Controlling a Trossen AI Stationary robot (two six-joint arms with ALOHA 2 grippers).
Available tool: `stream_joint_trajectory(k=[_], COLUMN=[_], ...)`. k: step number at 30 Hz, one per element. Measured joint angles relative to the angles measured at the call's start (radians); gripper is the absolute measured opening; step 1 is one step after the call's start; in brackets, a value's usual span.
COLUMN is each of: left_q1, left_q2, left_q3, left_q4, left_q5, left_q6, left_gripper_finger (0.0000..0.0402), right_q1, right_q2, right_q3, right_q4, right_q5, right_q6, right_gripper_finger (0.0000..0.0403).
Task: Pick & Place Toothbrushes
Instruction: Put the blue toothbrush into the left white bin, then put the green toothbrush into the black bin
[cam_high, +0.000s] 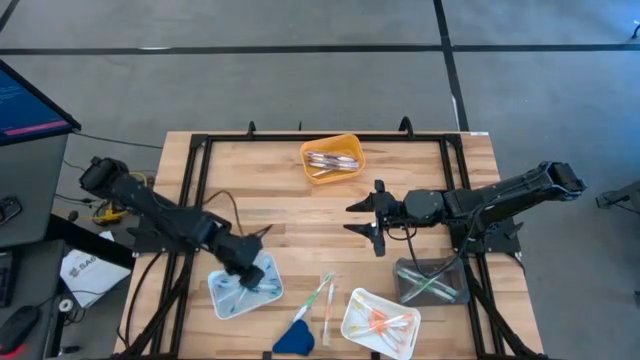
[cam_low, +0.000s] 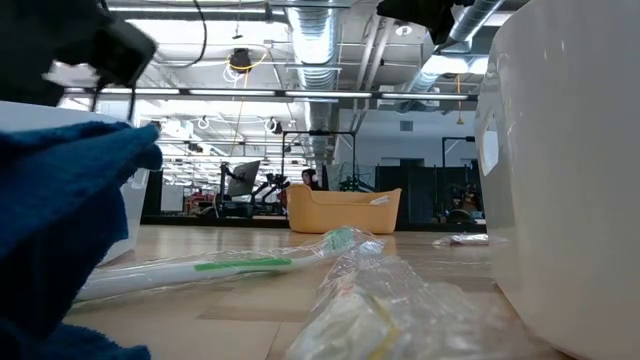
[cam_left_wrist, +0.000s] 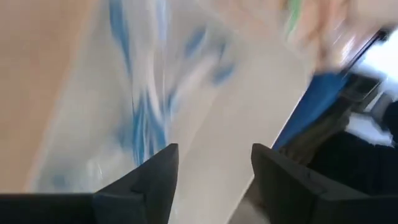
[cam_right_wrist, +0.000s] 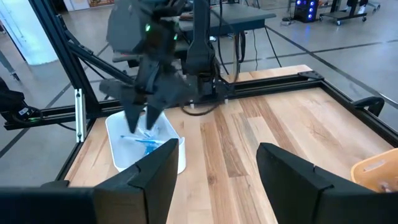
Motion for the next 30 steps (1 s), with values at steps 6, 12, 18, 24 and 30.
stream_joint_trajectory(k=[6,12,18,24,30], left_q1=[0.04,0.07,0.093,0.097,0.094], left_q2=[-0.014,0.081,0.148,0.161,0.04], left_q3=[0.001,-0.002,-0.002,-0.002,-0.002], left_q4=[0.005,0.008,0.021,0.027,0.031], left_q5=[-0.128,-0.14,-0.132,-0.097,-0.016], left_q6=[0.153,0.234,0.273,0.283,0.258], left_gripper_finger=[0.0152,0.0032,0.0011,0.0002,0.0002], right_q1=[0.0,0.0,0.0,0.0,0.0], right_q2=[0.0,0.0,0.0,0.0,0.0], right_q3=[0.0,0.0,0.0,0.0,0.0], right_q4=[0.0,0.0,-0.002,-0.016,-0.032], right_q5=[0.0,0.0,0.0,0.0,0.0], right_q6=[0.0,0.0,0.0,0.0,0.0], right_gripper_finger=[0.0209,0.0209,0.0209,0.0209,0.0209])
